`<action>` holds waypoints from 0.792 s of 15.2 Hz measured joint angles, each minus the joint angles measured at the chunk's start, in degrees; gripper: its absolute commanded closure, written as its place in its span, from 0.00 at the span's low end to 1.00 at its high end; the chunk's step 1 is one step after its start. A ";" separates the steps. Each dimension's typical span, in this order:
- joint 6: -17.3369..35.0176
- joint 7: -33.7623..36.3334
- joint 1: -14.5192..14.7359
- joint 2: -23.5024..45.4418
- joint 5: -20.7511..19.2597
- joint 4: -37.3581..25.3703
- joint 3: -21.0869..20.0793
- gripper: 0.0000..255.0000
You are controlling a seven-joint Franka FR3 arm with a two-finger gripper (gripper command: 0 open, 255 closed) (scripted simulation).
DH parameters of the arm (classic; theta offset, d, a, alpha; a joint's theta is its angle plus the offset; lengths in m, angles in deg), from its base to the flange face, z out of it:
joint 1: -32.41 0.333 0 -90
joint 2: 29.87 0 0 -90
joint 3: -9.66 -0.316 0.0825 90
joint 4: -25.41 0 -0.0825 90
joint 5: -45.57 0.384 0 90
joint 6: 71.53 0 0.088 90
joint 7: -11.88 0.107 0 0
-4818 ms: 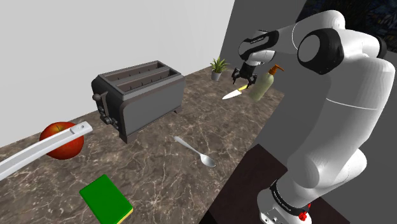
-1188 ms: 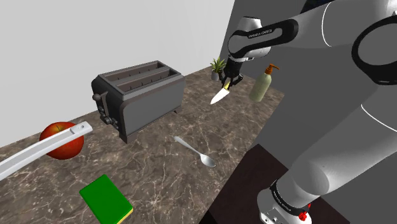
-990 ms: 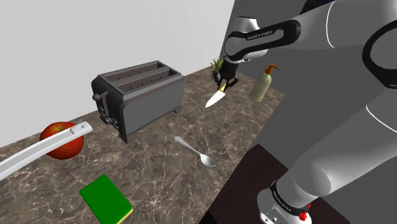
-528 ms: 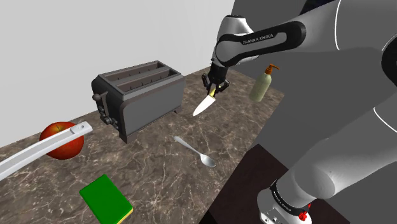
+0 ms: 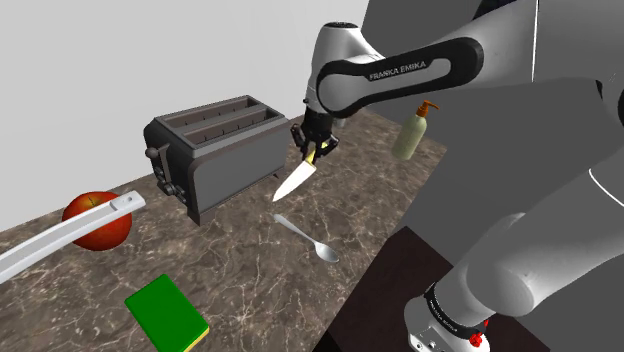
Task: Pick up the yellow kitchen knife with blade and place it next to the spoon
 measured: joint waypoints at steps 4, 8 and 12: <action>-0.51 5.71 2.50 0.03 0.31 -0.33 -3.38 1.00; -1.11 11.58 4.88 1.85 0.06 -2.46 -6.71 1.00; -2.14 17.50 7.08 5.04 -0.98 -6.41 -9.73 1.00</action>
